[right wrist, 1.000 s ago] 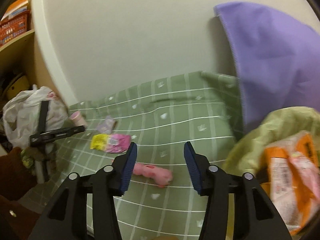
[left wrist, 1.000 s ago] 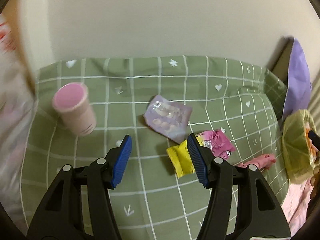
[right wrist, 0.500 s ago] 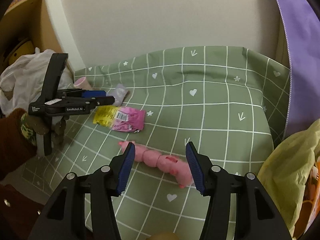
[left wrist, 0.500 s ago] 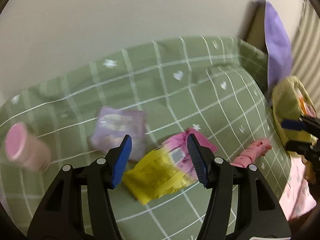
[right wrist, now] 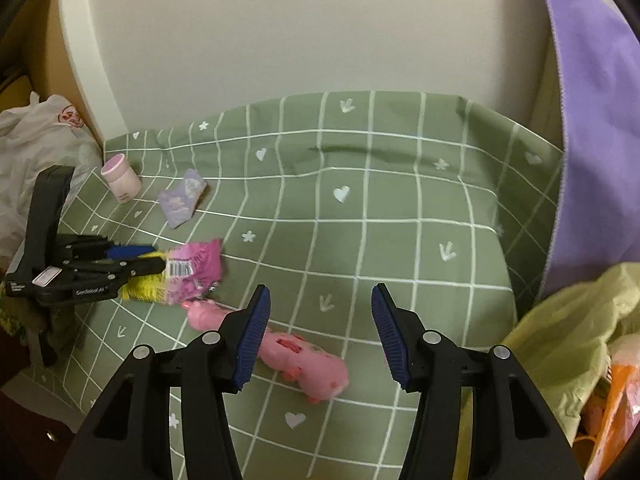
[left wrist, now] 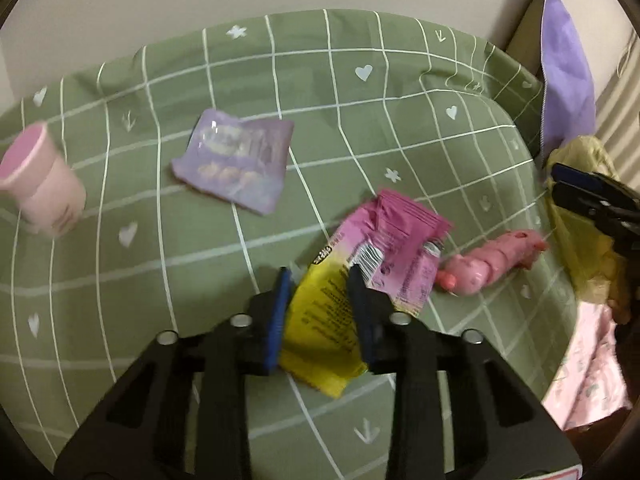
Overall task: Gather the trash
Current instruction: 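Grasp the yellow-pink snack bag with the left tool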
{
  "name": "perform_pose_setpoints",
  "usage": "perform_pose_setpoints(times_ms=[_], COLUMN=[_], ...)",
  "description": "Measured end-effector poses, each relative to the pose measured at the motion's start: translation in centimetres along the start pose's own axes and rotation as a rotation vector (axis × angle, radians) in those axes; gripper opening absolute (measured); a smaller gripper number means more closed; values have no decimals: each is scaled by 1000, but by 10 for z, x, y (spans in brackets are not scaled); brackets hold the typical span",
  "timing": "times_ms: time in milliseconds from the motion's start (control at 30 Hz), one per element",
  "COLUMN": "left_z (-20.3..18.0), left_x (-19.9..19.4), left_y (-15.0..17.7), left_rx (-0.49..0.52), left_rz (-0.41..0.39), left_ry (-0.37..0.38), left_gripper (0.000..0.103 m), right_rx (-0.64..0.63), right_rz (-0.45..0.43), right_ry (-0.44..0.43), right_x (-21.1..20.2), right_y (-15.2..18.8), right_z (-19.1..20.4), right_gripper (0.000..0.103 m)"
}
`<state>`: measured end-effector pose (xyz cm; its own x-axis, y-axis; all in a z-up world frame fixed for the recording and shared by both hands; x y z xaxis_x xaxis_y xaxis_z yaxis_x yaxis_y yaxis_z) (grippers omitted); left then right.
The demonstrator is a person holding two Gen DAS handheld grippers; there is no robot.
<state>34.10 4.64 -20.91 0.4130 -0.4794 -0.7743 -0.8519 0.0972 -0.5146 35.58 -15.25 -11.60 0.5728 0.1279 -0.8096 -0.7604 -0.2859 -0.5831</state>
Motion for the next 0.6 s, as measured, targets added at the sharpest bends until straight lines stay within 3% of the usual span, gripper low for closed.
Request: perform_pose_setpoints(times_ms=[167, 267, 333, 467, 600], left_z=[0, 10, 23, 52, 72], left_x=[-36, -63, -80, -106, -126], left_y=[15, 21, 29, 47, 64], left_rx=[-39, -69, -106, -210, -284], left_rz=[-54, -92, -112, -131, -157], left_ry=[-58, -106, -171, -259, -285], left_gripper=[14, 11, 11, 11, 11], right_rx=[-61, -90, -120, -176, -187], right_rz=[-30, -33, -27, 39, 105], right_ry=[-9, -138, -179, -229, -257], right_x=[8, 24, 37, 77, 115], right_y=[-14, -30, -38, -51, -62], right_z=[29, 63, 81, 124, 155], right_gripper=[50, 50, 50, 50, 50])
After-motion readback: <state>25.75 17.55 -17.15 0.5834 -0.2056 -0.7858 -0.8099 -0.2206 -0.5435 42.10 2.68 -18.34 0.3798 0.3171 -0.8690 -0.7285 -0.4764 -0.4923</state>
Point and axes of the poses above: each gripper's, at about its wrist camera, not at the fingertips, and x roughly the way its jaws point, z to its left, y to its underside, the point moved 6 cm from there along x, roughly the way its jaws point, and after that the axes turned 9 degrees about y, right-handed, at the moved point
